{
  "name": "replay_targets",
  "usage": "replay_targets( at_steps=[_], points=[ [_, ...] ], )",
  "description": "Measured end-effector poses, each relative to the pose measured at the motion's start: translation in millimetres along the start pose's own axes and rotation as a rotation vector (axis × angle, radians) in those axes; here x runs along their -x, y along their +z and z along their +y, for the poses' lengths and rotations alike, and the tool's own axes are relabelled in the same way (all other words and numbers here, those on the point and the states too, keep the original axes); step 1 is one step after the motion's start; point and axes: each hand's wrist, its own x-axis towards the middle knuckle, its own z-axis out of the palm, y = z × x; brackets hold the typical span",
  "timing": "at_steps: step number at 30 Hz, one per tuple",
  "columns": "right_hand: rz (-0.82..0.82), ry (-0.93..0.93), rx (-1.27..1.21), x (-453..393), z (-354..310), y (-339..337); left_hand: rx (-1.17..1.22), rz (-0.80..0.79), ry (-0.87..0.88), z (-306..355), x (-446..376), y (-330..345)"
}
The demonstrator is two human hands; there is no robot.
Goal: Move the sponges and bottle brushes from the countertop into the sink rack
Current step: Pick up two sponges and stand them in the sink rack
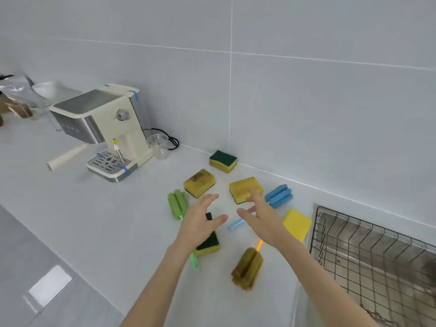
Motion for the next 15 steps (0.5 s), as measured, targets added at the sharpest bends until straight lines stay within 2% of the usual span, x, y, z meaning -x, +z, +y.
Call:
replay_targets(
  at_steps=[4,8,15],
  points=[
    [0.05,0.111,0.032,-36.6,-6.2,22.8,-0.072,-0.067,-0.007,-34.6,-40.3,-26.7],
    [0.109,0.2,0.056,-64.9,-3.7,36.9,-0.145,-0.116,0.077,-59.5,-82.5,-39.1],
    [0.151,0.297,0.413,-119.6,4.2,53.2,-0.316,-0.19,0.121,-103.0,-148.1,-41.3]
  ],
)
